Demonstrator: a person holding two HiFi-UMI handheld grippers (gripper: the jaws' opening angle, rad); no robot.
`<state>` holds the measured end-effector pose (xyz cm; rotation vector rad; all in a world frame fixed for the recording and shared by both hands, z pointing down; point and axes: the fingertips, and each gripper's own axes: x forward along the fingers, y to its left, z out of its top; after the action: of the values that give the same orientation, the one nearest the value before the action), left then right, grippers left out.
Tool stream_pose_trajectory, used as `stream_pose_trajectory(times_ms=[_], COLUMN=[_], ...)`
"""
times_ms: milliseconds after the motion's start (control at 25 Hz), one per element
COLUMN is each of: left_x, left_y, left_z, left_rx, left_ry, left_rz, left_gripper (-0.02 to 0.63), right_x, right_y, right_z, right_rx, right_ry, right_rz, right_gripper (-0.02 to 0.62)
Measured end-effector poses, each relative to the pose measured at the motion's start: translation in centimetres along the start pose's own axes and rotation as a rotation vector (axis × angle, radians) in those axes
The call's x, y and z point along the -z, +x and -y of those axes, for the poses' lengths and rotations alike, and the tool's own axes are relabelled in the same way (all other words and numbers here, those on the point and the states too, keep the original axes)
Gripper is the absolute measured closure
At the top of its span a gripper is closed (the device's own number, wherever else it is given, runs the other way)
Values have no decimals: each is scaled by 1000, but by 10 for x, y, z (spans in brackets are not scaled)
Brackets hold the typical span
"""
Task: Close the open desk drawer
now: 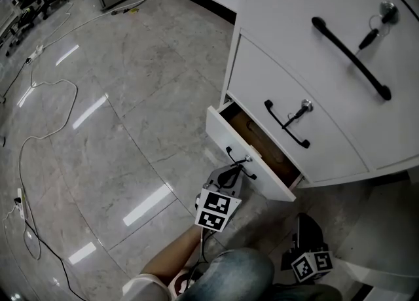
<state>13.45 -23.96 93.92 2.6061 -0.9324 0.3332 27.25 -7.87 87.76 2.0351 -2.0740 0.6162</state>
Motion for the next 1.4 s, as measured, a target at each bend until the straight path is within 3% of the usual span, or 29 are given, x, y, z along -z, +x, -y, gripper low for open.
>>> stream_pose_trajectory(times_ms=[600,800,1400], left_x=[-2,-4,-5], left_y=[13,15,23], left_z=[2,3,4], left_rx=[16,29,32], left_ry=[34,-3,-7], left_rz=[-45,-34,-47], left_gripper=[598,598,598], right_x=[1,2,1], right_y=[1,1,4], right_z=[-3,-4,-6], right_rx=[1,1,-3], right_ry=[-10,-15,-21], right_rz=[-4,-10,-11], right_gripper=[597,597,597])
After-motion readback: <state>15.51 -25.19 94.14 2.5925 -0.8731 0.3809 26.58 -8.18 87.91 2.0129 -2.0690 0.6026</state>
